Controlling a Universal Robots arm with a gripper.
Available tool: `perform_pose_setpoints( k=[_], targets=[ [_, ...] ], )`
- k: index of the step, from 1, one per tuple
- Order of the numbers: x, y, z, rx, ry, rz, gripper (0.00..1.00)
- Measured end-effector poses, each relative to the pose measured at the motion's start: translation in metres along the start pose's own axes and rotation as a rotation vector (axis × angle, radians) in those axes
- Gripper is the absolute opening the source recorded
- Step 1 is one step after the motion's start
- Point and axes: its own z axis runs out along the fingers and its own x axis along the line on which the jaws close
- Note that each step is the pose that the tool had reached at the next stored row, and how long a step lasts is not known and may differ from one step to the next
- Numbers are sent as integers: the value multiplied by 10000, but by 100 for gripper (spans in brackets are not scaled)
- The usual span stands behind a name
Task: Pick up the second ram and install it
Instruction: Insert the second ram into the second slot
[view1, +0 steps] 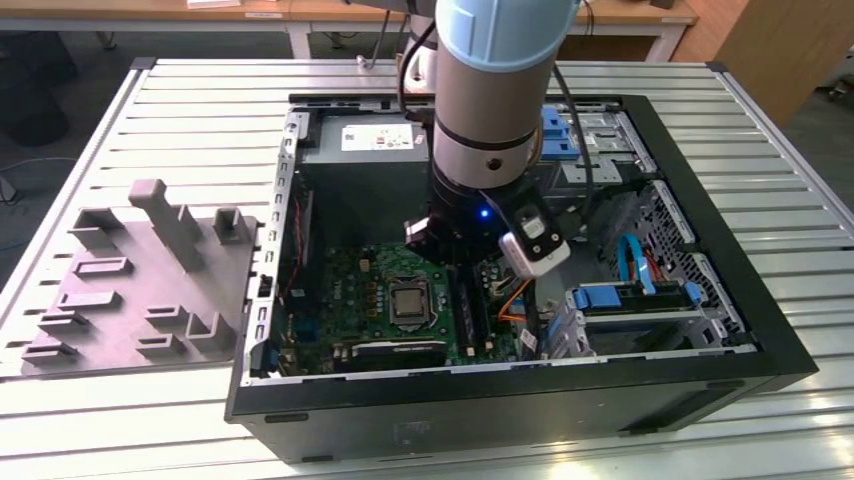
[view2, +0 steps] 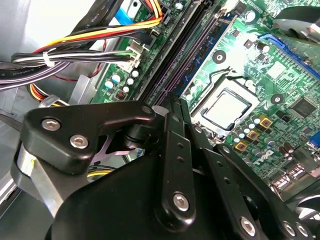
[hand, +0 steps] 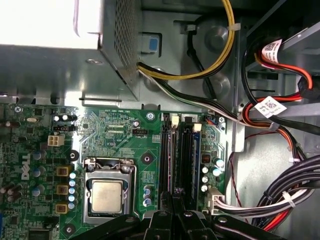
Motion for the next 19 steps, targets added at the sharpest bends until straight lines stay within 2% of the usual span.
perform_pose_setpoints(
  k=[19],
  targets=[
    [9,-6,52,-16,2,0,11]
  ],
)
